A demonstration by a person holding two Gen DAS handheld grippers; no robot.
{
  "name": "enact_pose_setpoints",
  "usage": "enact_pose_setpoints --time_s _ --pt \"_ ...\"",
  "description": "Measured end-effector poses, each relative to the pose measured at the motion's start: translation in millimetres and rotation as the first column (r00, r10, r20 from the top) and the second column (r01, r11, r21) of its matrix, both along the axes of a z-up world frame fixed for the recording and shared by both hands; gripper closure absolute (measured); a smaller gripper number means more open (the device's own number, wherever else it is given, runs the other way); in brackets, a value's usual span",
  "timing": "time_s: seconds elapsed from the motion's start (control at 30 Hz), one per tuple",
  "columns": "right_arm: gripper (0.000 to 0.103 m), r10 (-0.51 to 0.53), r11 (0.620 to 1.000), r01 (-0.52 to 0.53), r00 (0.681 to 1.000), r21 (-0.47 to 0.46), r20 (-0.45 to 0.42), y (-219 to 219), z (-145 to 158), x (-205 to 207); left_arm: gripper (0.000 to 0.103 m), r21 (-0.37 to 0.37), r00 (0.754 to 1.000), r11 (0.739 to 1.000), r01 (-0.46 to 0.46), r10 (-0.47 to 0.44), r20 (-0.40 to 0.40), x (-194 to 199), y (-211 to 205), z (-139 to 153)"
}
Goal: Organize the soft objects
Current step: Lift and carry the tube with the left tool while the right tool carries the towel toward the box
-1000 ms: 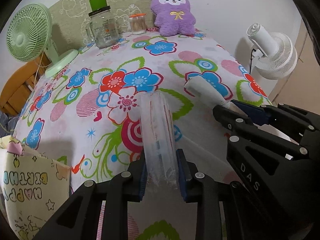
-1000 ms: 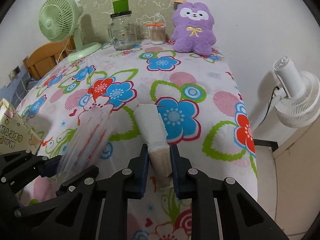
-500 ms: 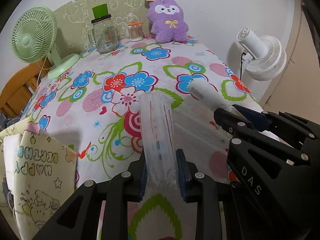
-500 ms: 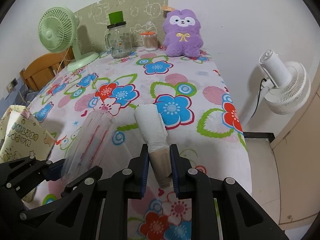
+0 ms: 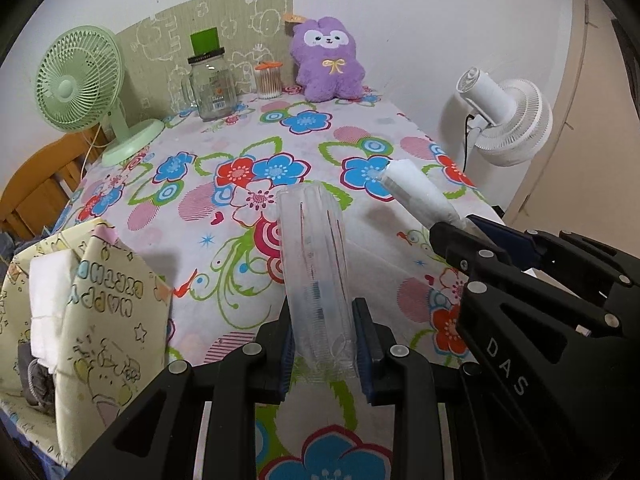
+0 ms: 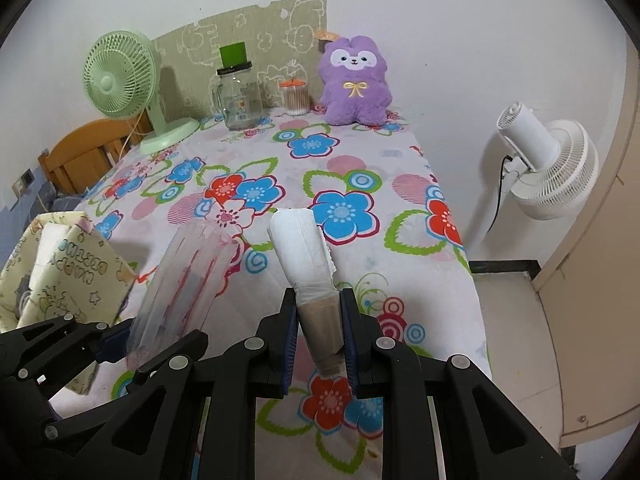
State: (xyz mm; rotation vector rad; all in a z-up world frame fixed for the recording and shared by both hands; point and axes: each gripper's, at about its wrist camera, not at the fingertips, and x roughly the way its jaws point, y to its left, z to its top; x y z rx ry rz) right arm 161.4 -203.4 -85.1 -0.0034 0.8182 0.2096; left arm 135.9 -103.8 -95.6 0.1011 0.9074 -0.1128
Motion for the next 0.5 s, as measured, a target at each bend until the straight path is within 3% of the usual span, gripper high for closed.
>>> enact_pose_setpoints --time_s 0.5 --pt "0.08 -0.043 0.999 0.042 0.998 0.033 0.047 -8 31 -37 0.077 -0.006 0.998 0.999 0.04 -0.039 0.049 -29 -6 28"
